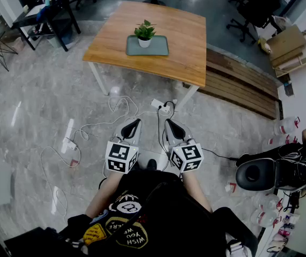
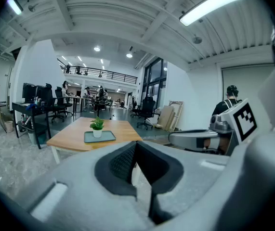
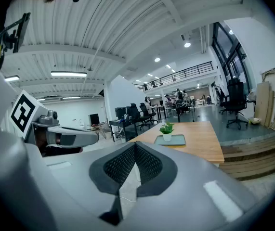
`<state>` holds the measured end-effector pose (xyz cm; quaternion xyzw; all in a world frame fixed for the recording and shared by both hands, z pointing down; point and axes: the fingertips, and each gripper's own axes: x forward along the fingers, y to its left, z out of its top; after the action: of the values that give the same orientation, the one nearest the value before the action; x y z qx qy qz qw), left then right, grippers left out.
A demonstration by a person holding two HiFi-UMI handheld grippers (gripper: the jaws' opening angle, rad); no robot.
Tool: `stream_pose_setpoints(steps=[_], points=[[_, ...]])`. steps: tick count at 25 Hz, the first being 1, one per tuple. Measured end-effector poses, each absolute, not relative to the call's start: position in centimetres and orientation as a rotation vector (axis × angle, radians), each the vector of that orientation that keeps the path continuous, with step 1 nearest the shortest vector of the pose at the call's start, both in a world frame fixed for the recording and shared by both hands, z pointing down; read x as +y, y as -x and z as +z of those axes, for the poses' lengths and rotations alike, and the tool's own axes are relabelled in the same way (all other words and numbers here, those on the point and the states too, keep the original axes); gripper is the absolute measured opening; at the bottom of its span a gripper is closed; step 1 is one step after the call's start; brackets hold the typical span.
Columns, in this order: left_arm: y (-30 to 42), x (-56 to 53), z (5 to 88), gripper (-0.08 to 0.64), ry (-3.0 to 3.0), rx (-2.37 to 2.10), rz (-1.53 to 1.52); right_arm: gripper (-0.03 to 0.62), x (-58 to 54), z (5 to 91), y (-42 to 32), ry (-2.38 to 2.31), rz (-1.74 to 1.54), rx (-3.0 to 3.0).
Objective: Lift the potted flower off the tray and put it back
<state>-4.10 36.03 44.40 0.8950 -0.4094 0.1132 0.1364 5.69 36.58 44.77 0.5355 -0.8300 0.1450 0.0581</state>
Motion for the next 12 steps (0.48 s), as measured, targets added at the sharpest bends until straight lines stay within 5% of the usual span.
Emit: stream_pose_setpoints(steps=[12], points=[[4.25,35.67,44.82,-0.003,-2.584,-1.204,0.325,0.002,36.04,45.16,-5.64,-1.606,0.451,-2.529]])
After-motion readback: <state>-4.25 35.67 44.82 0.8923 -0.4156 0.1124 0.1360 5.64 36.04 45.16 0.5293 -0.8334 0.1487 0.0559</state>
